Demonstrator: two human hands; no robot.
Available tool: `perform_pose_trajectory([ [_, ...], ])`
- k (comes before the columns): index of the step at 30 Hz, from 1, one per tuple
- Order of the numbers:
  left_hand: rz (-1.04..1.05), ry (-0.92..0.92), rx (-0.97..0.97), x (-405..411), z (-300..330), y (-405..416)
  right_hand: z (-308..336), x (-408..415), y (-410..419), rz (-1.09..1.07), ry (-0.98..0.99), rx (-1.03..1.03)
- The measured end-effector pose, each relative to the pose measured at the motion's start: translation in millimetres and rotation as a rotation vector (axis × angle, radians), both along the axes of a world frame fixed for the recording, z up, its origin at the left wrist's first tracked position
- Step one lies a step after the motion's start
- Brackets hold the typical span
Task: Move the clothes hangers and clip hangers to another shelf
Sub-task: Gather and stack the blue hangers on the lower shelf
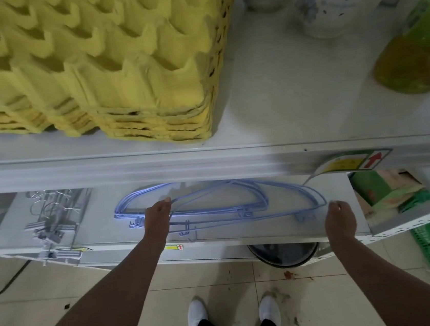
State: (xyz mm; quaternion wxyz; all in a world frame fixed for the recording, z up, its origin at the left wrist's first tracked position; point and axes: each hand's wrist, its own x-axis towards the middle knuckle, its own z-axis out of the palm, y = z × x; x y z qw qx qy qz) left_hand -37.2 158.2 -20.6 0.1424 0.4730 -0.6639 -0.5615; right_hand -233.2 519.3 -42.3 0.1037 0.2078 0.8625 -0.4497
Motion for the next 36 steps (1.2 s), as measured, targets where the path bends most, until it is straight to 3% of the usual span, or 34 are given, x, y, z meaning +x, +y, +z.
perform_pose_trajectory([
  [7, 0.132, 0.055, 0.199, 5, -4, 18, -12, -22, -11, 0.147, -0.082, -0.028],
  [20, 0.286, 0.187, 0.482, 13, 3, 31, -8, -23, -14, 0.084, -0.211, -0.266],
  [26, 0.306, 0.169, 0.496, 19, 6, 20, -9, -24, -15, -0.043, -0.313, -0.392],
  [36, 0.286, 0.226, 0.444, 32, 27, -6, 9, 6, -60, -0.094, -0.106, -0.597],
])
